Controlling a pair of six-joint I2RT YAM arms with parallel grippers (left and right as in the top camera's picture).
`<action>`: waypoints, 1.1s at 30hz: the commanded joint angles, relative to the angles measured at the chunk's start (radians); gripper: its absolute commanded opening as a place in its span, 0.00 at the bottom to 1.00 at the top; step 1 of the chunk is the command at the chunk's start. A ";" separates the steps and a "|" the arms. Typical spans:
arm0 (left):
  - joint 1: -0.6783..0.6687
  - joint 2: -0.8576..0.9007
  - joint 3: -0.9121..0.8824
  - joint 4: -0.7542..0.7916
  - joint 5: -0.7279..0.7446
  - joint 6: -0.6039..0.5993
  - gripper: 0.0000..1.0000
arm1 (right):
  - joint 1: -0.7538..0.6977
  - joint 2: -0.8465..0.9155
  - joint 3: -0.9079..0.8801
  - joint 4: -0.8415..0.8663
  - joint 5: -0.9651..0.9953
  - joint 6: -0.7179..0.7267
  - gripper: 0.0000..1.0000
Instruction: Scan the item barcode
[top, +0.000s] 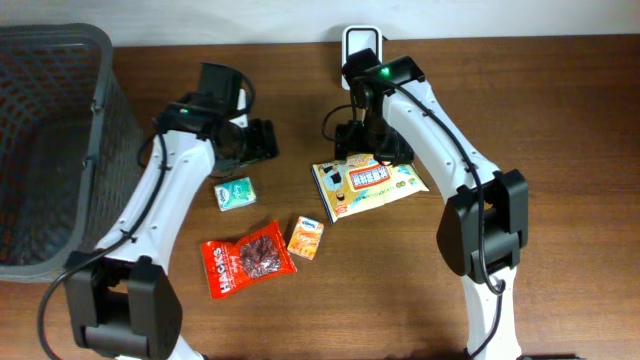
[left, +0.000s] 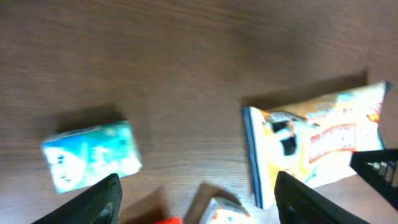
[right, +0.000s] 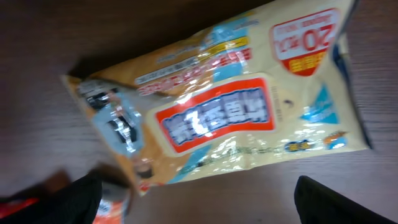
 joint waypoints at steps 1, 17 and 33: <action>-0.042 -0.007 -0.005 0.027 0.006 0.016 0.82 | 0.003 -0.010 0.000 0.005 -0.080 0.111 0.93; -0.062 -0.008 -0.005 0.008 -0.117 0.016 0.98 | 0.014 -0.003 -0.243 0.254 -0.013 0.883 0.89; -0.062 -0.008 -0.005 0.008 -0.117 0.016 0.99 | 0.012 0.006 -0.392 0.322 0.112 1.039 0.74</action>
